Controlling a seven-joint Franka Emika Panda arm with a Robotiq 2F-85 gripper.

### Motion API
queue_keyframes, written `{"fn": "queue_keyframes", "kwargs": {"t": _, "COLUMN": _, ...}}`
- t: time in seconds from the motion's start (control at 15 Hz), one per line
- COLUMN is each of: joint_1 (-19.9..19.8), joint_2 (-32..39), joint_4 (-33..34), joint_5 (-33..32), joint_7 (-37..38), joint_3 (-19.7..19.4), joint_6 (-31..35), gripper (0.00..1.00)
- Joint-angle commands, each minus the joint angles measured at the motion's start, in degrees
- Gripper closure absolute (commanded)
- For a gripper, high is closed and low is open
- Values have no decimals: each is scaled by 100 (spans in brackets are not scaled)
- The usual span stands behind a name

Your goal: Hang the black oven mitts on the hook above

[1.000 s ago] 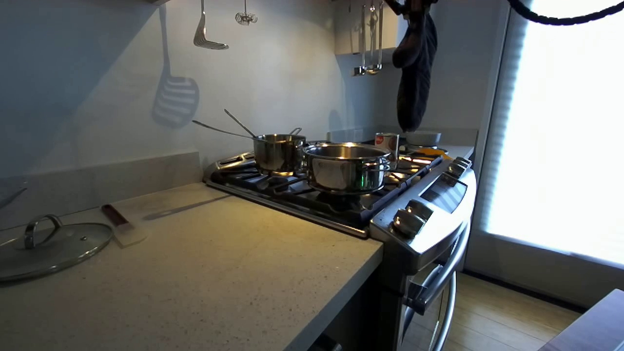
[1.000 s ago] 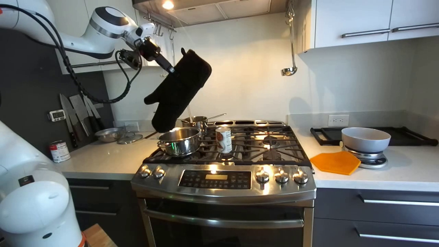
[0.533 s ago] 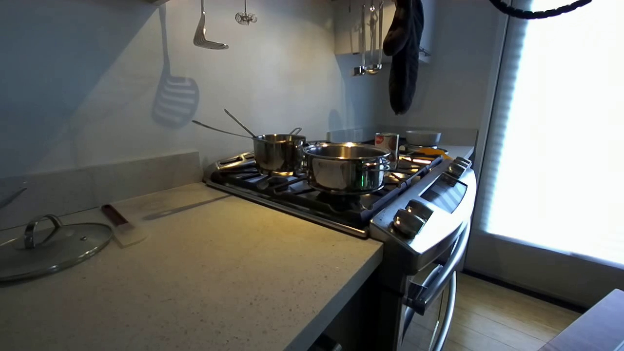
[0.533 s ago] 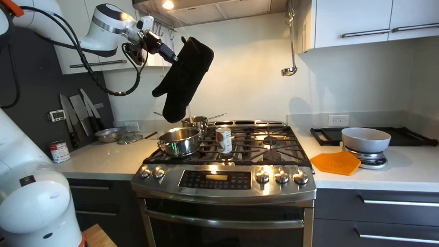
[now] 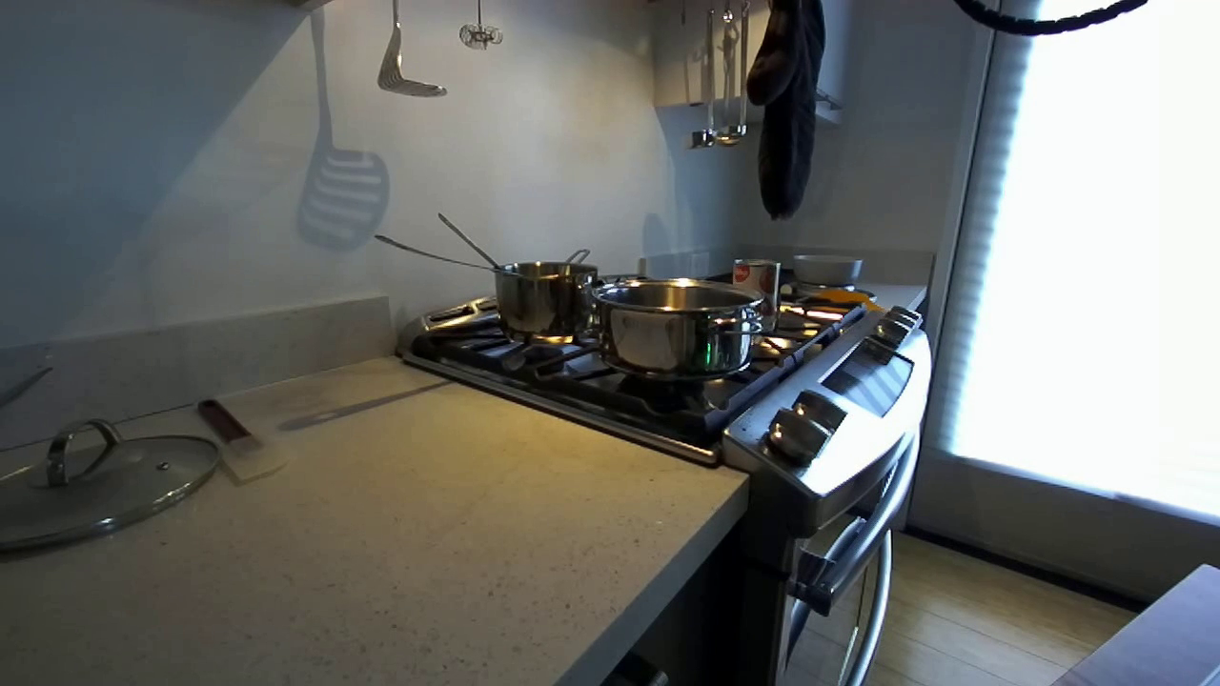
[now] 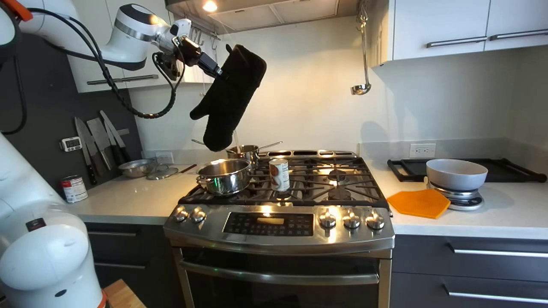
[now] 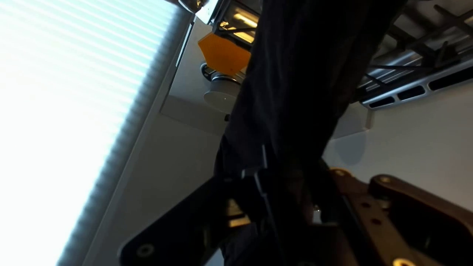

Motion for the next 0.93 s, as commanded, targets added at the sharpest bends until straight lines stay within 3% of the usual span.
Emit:
{"fn": "queue_keyframes", "kwargs": {"t": 0.0, "joint_1": 389, "joint_2": 433, "joint_4": 628, "joint_5": -441, "joint_7": -394, "joint_3": -43, "joint_6": -87, "gripper": 95}}
{"fn": "queue_keyframes", "kwargs": {"t": 0.47, "joint_1": 1074, "joint_2": 1509, "joint_4": 1869, "joint_5": -1153, "joint_7": -944, "joint_3": 57, "joint_6": 82, "gripper": 95}}
{"fn": "queue_keyframes", "kwargs": {"t": 0.87, "joint_1": 1855, "joint_2": 2286, "joint_4": 2893, "joint_5": -1748, "joint_7": -741, "joint_3": 60, "joint_6": -486, "gripper": 95}}
